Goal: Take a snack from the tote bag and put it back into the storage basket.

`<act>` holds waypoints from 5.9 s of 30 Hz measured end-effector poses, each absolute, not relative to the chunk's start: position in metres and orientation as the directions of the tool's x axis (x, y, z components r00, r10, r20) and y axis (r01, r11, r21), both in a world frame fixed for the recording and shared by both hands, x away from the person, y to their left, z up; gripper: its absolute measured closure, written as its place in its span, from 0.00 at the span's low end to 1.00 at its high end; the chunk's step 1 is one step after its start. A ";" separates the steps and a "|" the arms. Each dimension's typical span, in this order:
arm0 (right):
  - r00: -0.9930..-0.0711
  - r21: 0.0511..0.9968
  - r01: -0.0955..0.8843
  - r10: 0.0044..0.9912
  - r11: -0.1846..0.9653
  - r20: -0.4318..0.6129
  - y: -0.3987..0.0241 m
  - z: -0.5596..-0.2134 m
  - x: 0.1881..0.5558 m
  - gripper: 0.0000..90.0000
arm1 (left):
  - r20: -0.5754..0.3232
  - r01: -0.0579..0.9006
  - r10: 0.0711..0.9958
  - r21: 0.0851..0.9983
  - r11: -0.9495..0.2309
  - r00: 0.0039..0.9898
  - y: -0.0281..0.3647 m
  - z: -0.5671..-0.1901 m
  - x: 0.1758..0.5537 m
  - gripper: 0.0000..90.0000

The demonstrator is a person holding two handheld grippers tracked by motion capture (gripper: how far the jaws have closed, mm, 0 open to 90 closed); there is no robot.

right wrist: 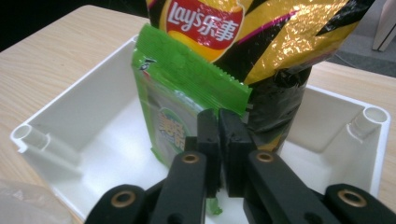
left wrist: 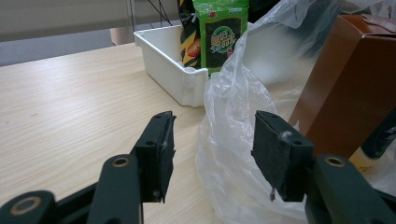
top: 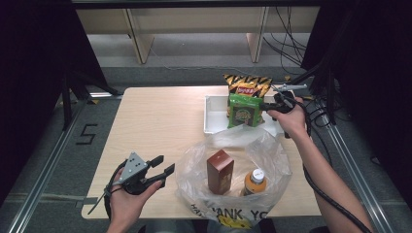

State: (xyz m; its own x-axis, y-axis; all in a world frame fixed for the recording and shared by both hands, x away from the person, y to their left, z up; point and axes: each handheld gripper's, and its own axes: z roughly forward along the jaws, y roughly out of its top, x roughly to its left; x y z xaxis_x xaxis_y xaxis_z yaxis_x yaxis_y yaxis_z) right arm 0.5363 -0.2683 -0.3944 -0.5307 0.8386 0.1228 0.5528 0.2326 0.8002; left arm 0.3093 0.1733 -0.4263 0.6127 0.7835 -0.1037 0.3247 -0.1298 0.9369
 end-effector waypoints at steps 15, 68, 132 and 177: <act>-0.581 0.858 0.464 0.807 0.218 0.109 -0.277 -0.363 0.479 0.74 | -0.097 0.323 0.782 0.936 -0.138 0.616 0.167 -0.424 0.308 0.54; -0.827 0.867 0.313 0.560 0.387 0.048 -0.215 -0.344 0.328 1.00 | -0.086 0.320 0.771 0.934 -0.157 0.630 0.163 -0.422 0.306 0.53; -0.761 0.901 0.373 0.628 0.222 0.161 -0.283 -0.397 0.305 0.42 | -0.089 0.326 0.749 0.929 -0.175 0.656 0.153 -0.429 0.305 0.53; -0.818 0.839 0.386 0.562 0.383 0.120 -0.243 -0.445 0.311 0.30 | -0.096 0.334 0.738 0.925 -0.183 0.669 0.150 -0.434 0.305 0.53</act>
